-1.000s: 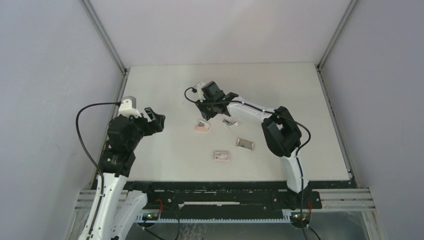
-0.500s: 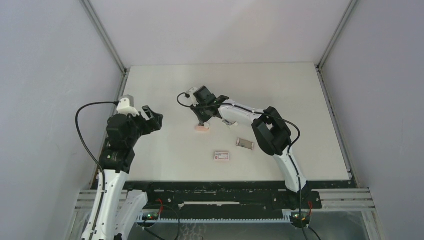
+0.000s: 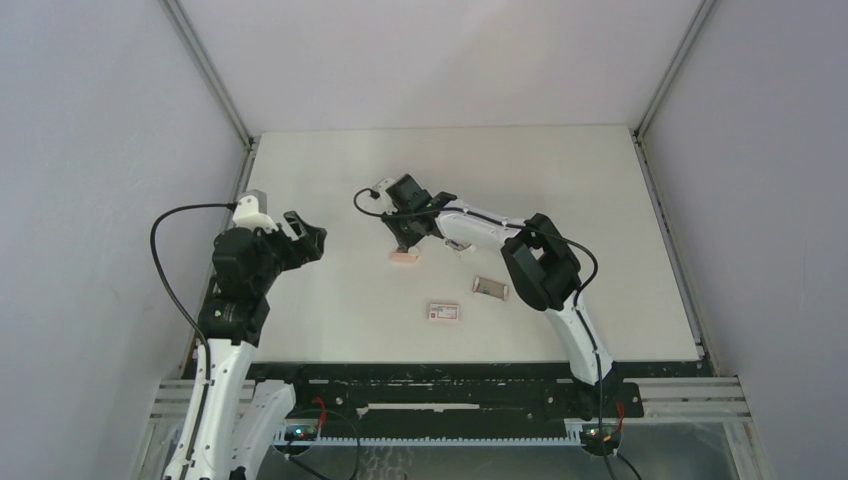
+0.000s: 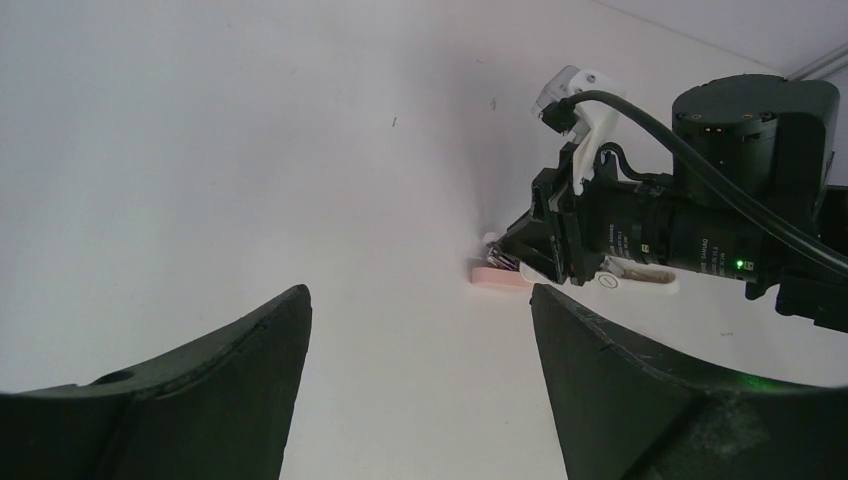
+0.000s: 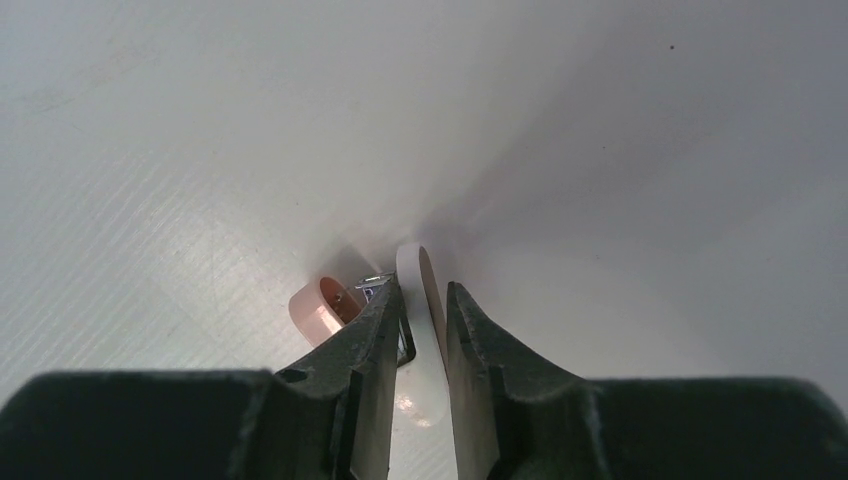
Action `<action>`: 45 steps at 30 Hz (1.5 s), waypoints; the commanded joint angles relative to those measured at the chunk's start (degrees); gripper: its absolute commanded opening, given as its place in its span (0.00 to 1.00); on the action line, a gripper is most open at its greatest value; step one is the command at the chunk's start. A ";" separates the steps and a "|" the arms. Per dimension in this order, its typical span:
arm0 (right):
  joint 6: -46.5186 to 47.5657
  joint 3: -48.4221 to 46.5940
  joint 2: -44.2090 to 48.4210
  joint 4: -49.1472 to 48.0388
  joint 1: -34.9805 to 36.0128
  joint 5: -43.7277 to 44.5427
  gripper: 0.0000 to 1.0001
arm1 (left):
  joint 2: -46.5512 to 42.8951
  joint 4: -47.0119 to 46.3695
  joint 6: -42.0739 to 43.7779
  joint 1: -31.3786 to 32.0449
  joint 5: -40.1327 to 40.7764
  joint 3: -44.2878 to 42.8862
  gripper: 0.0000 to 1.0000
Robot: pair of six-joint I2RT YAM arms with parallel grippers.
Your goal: Load the staples into the stapler
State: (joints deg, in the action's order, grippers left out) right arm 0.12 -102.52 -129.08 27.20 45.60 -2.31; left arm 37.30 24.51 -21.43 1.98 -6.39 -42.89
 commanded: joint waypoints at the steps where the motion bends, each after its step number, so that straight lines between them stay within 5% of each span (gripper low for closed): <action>1: 0.36 -2.25 -1.17 -0.31 0.60 0.02 0.21 | 0.05 -3.07 -0.55 -0.84 -1.30 0.97 0.85; 8: 0.40 -2.27 -1.62 -0.03 1.10 -0.88 0.00 | -0.06 -3.36 -0.86 -0.96 -2.21 1.13 0.84; 15: -3.86 2.99 4.52 -3.14 0.79 -0.45 0.00 | -2.01 -16.65 -13.63 1.49 -6.66 10.96 0.80; 21: -10.39 16.62 15.80 -14.07 -1.59 -5.00 0.00 | 1.78 -28.85 -23.19 14.13 -1.27 18.86 0.75; 35: -17.86 38.57 35.68 -27.95 -2.42 -8.65 0.00 | 14.87 -41.96 -27.54 25.40 -5.03 18.84 0.73; 45: -19.46 41.96 41.44 -31.08 -0.27 -10.40 0.00 | 19.57 -43.84 -29.46 27.76 -7.64 17.40 0.74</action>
State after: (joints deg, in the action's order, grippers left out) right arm -17.39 -60.49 -90.00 0.95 44.53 -11.33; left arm 55.18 -15.75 -49.50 28.97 -11.64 -23.79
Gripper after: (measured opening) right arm 0.019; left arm 0.766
